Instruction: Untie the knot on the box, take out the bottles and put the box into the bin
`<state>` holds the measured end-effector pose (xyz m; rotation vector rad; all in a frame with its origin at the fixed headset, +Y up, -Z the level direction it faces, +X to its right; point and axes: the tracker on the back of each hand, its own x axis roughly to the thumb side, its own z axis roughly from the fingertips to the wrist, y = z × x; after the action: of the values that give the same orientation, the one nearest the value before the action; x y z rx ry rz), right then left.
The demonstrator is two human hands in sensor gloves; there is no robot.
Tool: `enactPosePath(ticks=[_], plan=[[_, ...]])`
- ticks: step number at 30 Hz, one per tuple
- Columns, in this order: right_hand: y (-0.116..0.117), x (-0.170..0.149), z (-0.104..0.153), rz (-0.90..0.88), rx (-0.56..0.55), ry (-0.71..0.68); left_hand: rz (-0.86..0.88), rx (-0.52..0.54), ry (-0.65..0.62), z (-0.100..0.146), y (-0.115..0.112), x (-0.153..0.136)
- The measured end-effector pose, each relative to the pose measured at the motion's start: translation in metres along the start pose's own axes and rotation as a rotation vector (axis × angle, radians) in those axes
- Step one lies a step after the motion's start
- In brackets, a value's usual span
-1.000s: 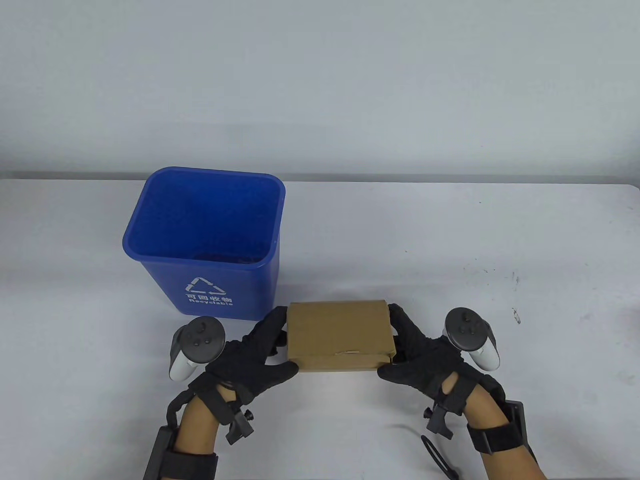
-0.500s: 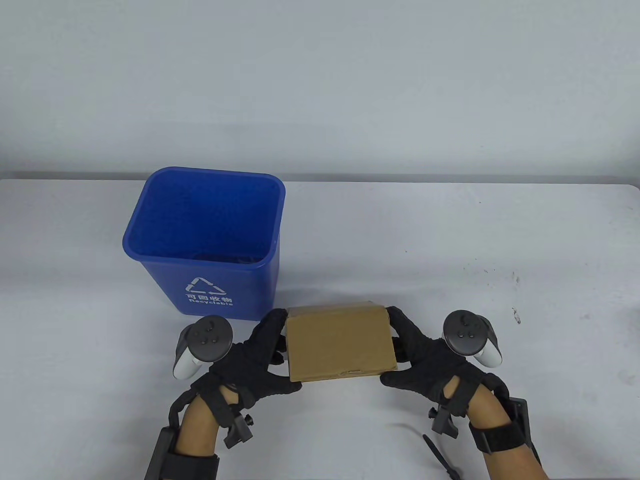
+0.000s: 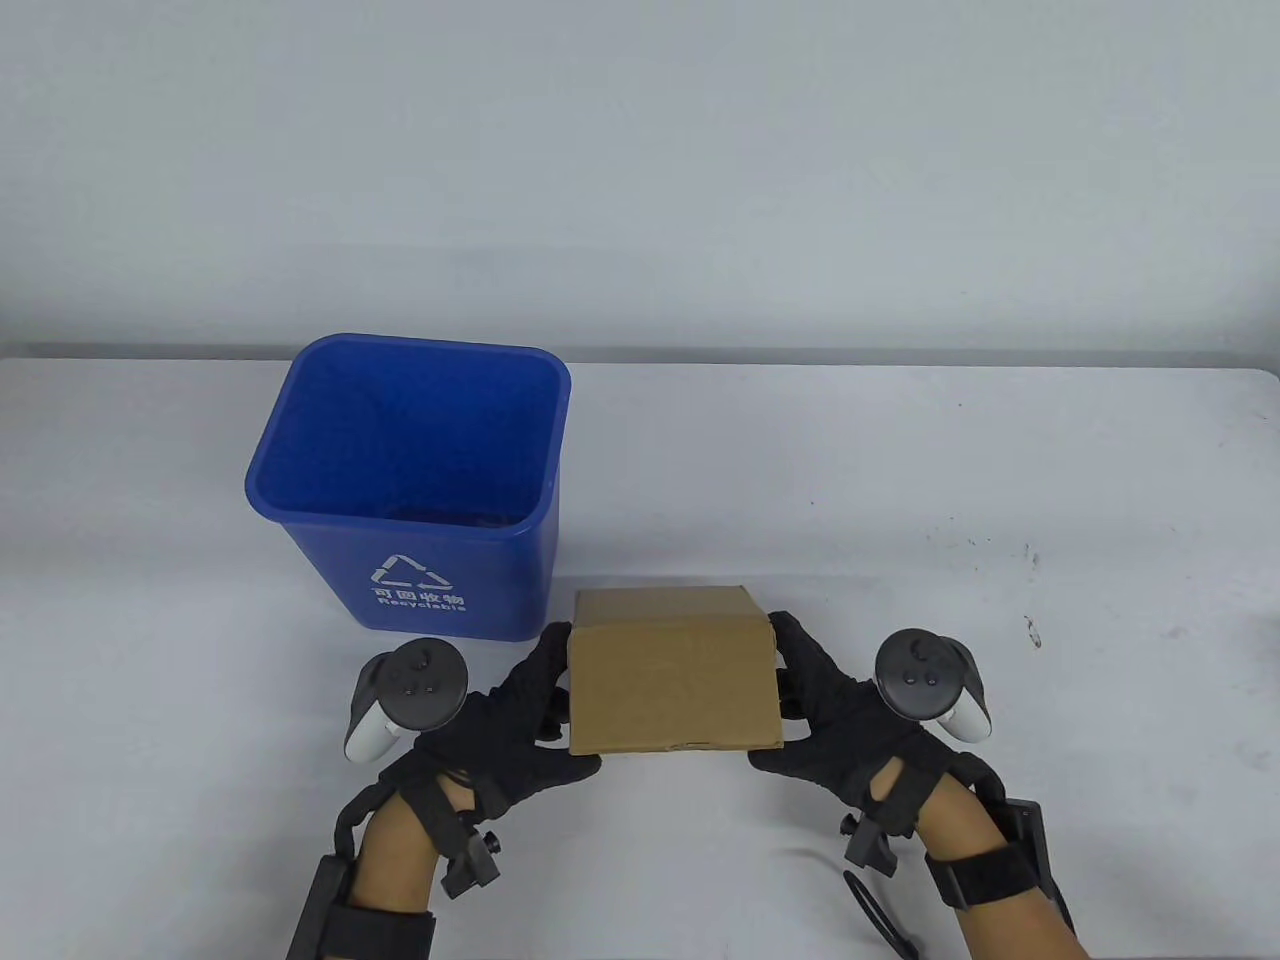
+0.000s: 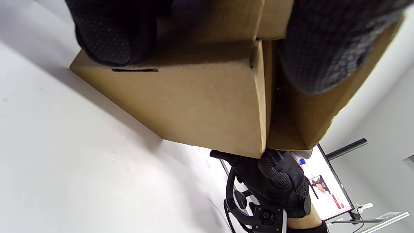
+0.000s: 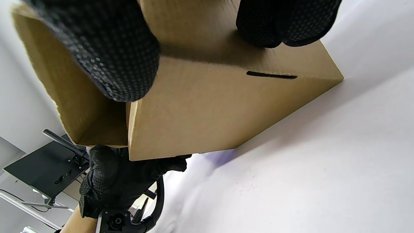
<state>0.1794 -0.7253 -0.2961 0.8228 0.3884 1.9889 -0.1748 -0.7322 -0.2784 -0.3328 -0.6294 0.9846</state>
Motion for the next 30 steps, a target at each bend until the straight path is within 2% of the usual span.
enactPosePath(ticks=[7,10,12,16,24,30], plan=[[0.000,0.001,0.000,0.015,0.002,0.005,-0.051,0.074,-0.001,0.001,0.001,0.003],[-0.002,0.000,0.001,0.024,0.021,0.012,-0.081,0.060,0.015,0.000,0.000,0.008],[-0.003,0.001,0.001,0.024,0.024,0.009,-0.165,0.066,0.021,-0.001,0.001,0.011],[-0.006,0.003,0.002,0.090,0.010,-0.003,-0.178,0.061,0.025,-0.001,-0.001,0.014],[-0.006,0.005,0.002,0.115,-0.002,-0.013,-0.177,0.074,0.013,0.001,0.001,0.013],[-0.006,0.005,0.002,0.130,0.006,-0.010,-0.238,0.099,-0.005,0.001,0.002,0.016]])
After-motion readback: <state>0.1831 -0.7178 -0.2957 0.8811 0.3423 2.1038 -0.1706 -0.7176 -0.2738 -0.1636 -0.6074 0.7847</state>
